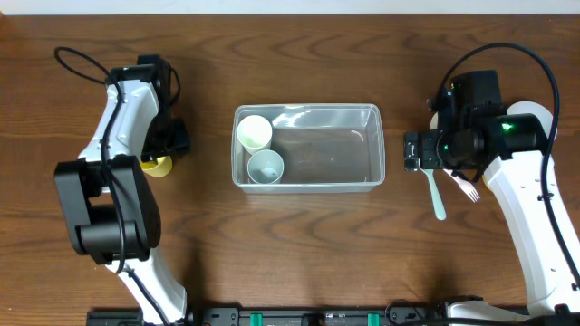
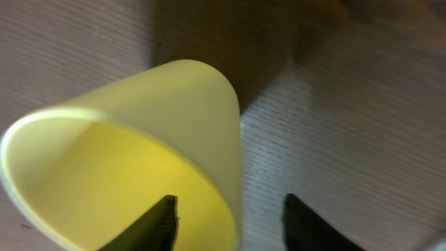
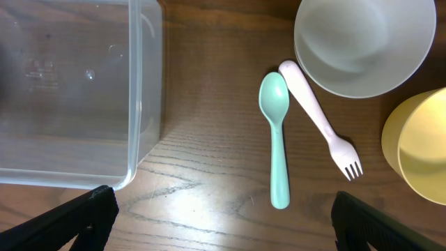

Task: Pack container
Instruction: 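Grasp the yellow cup rim with the left gripper, then place the yellow cup in the container and withdraw left arm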

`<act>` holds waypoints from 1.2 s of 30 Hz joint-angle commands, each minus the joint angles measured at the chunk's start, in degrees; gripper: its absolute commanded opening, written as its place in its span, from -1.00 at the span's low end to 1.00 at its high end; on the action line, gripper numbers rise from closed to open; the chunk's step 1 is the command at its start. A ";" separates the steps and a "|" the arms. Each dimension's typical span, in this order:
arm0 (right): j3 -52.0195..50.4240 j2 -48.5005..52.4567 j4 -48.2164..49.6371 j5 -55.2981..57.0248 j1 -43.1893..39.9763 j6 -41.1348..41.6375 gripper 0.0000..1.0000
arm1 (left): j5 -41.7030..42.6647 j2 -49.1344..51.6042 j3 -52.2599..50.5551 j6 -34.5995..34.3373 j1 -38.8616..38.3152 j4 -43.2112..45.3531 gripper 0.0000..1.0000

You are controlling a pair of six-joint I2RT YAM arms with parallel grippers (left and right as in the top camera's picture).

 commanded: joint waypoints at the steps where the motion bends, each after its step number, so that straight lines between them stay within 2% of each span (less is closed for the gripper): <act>1: 0.46 0.28 -0.22 -0.04 -0.35 -0.79 0.99 | 0.68 1.46 0.00 -0.37 0.81 -0.17 -0.30; 5: 0.46 0.28 -0.26 -0.02 -0.35 -0.79 0.98 | 1.79 0.94 0.00 -0.37 0.90 -0.13 -0.72; 8: 0.46 0.28 -0.26 -0.04 -0.35 -0.79 0.99 | 1.81 -0.11 0.02 -0.37 0.90 -0.15 -0.87; 13: 0.46 0.28 -0.26 -0.02 -0.35 -0.79 0.99 | 1.86 -5.01 0.52 -0.37 0.42 -0.76 -0.88; 18: 0.46 0.28 -0.22 -0.02 -0.35 -0.79 0.98 | 2.54 -16.00 2.38 -0.35 -3.21 -1.86 -0.88; 25: 0.46 0.28 0.02 -0.04 -0.35 -0.79 0.99 | 5.75 -30.93 3.41 0.57 -17.44 4.33 -0.88; 30: 0.46 0.28 0.04 -0.04 -0.35 -0.76 0.99 | 5.70 -30.08 3.41 4.28 -30.77 8.68 -0.88; 36: 0.46 0.28 -0.07 -0.04 -0.35 -0.79 0.99 | 5.75 -21.75 3.58 9.09 -37.94 12.96 -0.89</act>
